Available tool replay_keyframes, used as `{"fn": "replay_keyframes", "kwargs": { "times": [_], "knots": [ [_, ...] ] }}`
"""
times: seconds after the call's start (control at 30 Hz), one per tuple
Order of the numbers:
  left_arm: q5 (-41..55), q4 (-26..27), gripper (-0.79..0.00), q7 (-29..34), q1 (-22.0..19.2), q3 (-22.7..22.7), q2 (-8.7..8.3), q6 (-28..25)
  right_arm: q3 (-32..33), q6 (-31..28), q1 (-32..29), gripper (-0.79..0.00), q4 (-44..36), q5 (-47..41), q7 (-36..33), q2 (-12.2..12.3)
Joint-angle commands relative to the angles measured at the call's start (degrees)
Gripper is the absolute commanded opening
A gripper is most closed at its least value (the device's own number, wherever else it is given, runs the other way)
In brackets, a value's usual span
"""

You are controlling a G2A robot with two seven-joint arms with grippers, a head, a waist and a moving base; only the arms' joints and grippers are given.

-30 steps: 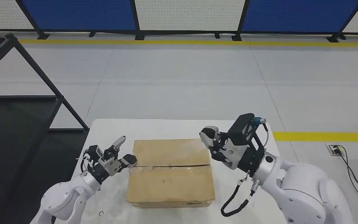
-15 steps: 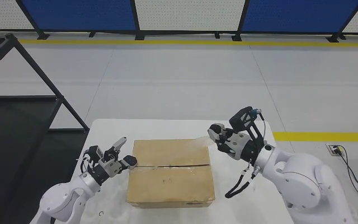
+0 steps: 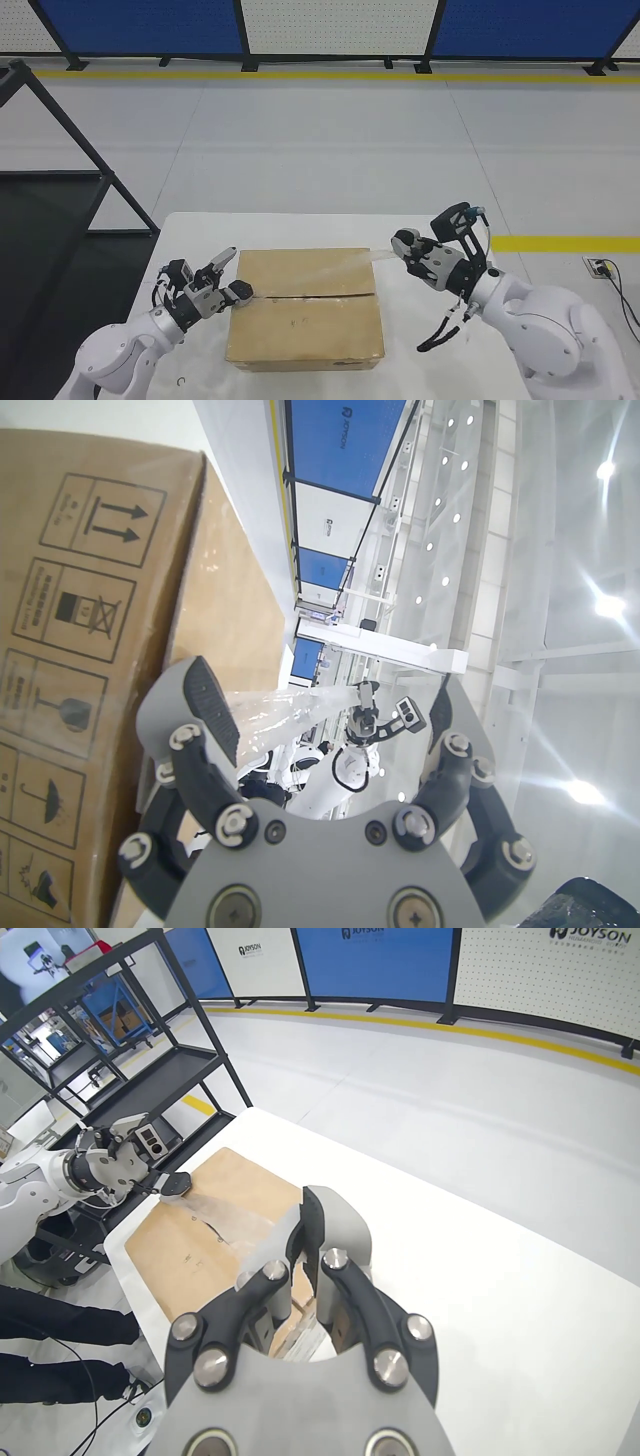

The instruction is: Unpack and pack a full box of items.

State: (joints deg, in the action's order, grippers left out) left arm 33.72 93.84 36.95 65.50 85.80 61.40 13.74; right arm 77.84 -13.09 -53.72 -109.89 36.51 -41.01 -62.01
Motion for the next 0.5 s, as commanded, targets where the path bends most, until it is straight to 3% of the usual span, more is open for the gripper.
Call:
{"fn": "replay_keyframes", "kwargs": {
  "times": [0.0,0.47],
  "knots": [
    [-0.11,-0.15,0.000,-0.14,-0.18,-0.29,0.03,0.04,0.20,-0.59,-0.38,-0.785,-0.39,0.07,0.63,0.05],
    [-1.11,-0.90,0.000,-0.62,-0.96,-1.72,0.07,0.60,-0.55,1.87,-0.52,-0.785,2.46,2.72,-2.63,0.36]
  ]
}}
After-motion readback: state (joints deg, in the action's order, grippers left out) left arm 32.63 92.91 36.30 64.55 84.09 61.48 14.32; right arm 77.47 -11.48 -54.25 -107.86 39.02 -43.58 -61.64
